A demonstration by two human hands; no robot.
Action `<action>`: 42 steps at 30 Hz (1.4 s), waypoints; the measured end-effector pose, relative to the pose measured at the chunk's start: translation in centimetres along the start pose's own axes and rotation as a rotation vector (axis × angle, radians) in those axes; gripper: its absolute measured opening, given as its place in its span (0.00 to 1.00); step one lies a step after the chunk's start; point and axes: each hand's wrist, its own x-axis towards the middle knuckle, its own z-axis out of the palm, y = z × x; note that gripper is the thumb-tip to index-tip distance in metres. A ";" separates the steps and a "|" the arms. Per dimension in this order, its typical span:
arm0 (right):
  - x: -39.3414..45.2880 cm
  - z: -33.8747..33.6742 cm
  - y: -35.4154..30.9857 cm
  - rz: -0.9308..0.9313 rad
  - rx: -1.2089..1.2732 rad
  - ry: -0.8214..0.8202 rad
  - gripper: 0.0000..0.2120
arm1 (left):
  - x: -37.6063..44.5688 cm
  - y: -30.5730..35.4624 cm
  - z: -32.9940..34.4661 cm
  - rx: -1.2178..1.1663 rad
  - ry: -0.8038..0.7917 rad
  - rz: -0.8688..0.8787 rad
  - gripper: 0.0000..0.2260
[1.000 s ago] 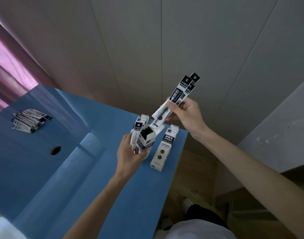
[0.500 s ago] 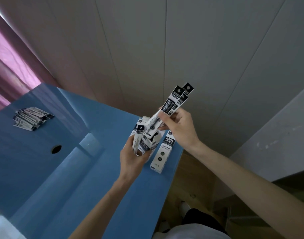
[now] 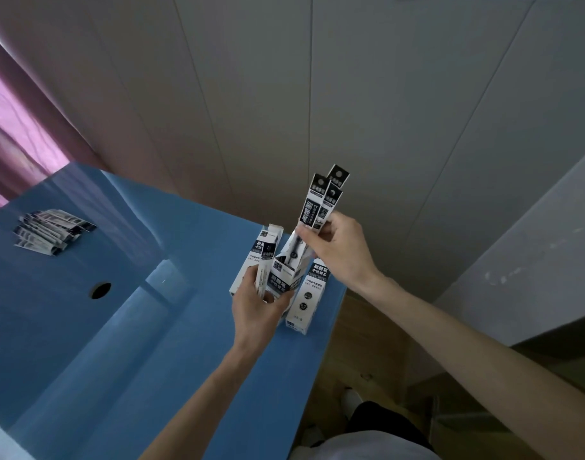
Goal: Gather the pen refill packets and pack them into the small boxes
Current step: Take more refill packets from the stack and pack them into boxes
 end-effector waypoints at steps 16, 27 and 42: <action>1.8 -1.0 -1.0 -0.050 -0.282 -0.327 0.08 | -0.1 0.2 -0.1 -0.068 0.013 -0.061 0.21; 1.7 -0.1 -1.0 -0.005 -0.250 -0.328 0.13 | -0.6 0.2 -0.6 -0.050 -0.010 0.002 0.21; -0.5 1.1 1.0 -0.169 -0.381 -0.206 0.07 | -0.1 -0.4 -0.9 -0.034 0.011 -0.024 0.20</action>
